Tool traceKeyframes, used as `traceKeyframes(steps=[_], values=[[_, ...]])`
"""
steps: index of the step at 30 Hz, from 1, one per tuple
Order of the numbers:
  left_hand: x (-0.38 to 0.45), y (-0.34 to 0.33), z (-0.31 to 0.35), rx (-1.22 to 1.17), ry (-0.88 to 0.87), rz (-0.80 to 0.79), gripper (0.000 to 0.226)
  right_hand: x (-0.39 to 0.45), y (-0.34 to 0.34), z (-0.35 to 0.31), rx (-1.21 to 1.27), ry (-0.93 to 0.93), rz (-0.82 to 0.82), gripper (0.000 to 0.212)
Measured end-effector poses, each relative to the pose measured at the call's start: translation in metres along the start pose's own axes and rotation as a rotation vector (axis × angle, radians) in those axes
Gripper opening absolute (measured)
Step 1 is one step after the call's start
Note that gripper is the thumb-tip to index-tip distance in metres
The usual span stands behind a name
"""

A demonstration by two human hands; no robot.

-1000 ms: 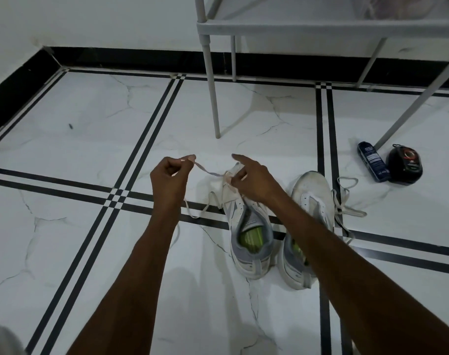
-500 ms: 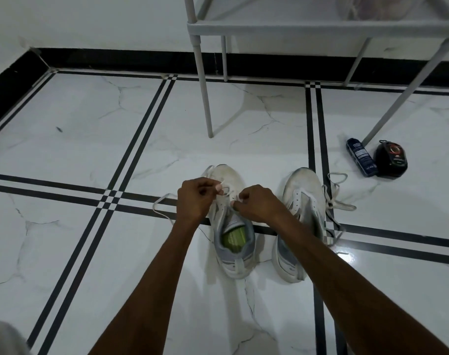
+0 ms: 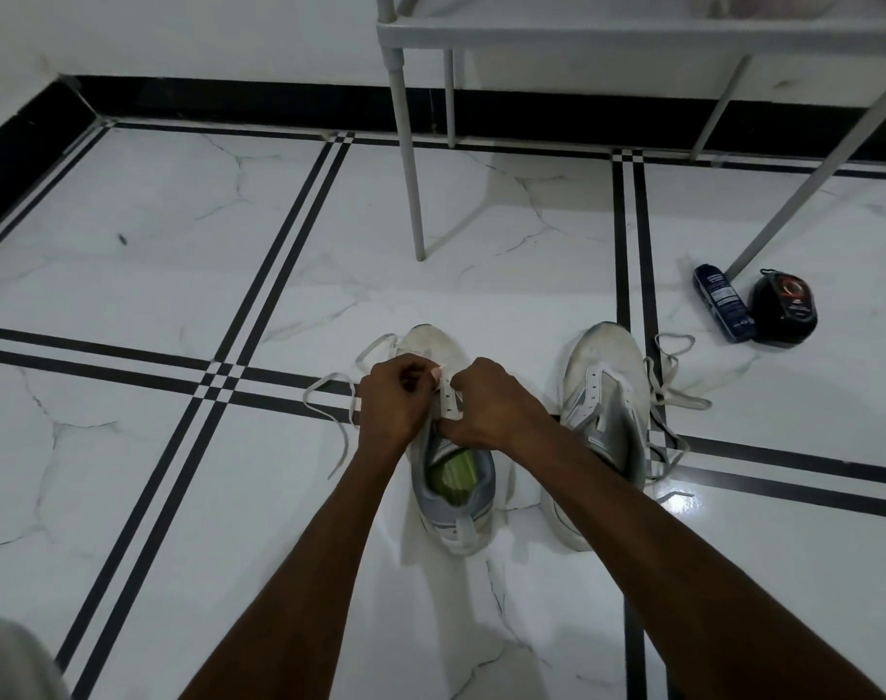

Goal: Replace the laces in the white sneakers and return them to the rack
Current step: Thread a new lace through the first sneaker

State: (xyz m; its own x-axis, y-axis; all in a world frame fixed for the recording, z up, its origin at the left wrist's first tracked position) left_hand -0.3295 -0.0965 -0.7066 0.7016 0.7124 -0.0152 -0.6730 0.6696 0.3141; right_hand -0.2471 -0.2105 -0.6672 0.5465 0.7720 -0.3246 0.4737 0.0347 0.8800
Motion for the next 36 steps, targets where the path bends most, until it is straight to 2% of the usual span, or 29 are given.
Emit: traceKeyframes(steps=[3, 4, 7, 10, 14, 18, 20, 24, 31, 36], values=[[0.002, -0.003, 0.000, -0.004, -0.013, -0.016, 0.007, 0.004, -0.004, -0.001, -0.021, -0.023, -0.012, 0.030], [0.003, -0.004, 0.001, -0.004, -0.021, -0.019, 0.006, 0.004, -0.006, -0.002, -0.031, -0.044, 0.009, 0.027], [0.003, -0.004, 0.006, -0.001, -0.062, -0.006, 0.005, 0.003, -0.010, -0.001, 0.012, -0.109, 0.133, 0.037], [0.004, 0.000, 0.012, 0.060, -0.075, 0.000, 0.005, 0.001, -0.011, 0.006, 0.047, -0.130, 0.178, 0.039], [0.004, 0.004, 0.014, 0.158, 0.017, -0.043, 0.010, 0.005, -0.007, 0.019, 0.231, -0.155, 0.194, 0.025], [0.002, 0.004, 0.022, 0.265, 0.001, -0.045, 0.011, 0.005, -0.004, 0.029, 0.437, -0.198, 0.147, 0.024], [0.001, 0.003, 0.023, 0.258, -0.010, -0.048, 0.010, 0.005, -0.006, 0.032, 0.591, -0.237, 0.103, 0.024], [-0.005, -0.002, 0.021, 0.244, -0.036, -0.048, 0.008, 0.005, -0.005, 0.032, 0.740, -0.304, 0.014, 0.022], [-0.011, -0.005, 0.025, 0.298, -0.072, -0.031, 0.010, 0.005, -0.007, 0.032, 0.822, -0.313, -0.005, 0.018], [-0.008, -0.004, 0.029, 0.394, -0.049, -0.017, 0.012, 0.007, -0.007, 0.034, 0.854, -0.284, 0.046, 0.017]])
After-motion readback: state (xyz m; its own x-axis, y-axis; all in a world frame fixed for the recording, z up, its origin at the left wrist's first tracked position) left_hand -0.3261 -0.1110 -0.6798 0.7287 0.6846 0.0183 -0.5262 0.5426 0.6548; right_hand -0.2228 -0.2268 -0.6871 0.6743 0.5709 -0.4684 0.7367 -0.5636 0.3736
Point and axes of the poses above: each hand's wrist, its own x-axis towards the middle knuckle, its own y-axis out of the back of the hand, z = x × y, the point moved 1 cm from there along x, towards the middle knuckle, and after that the axes turned 14 degrees about -x, right-handed, at the moved point
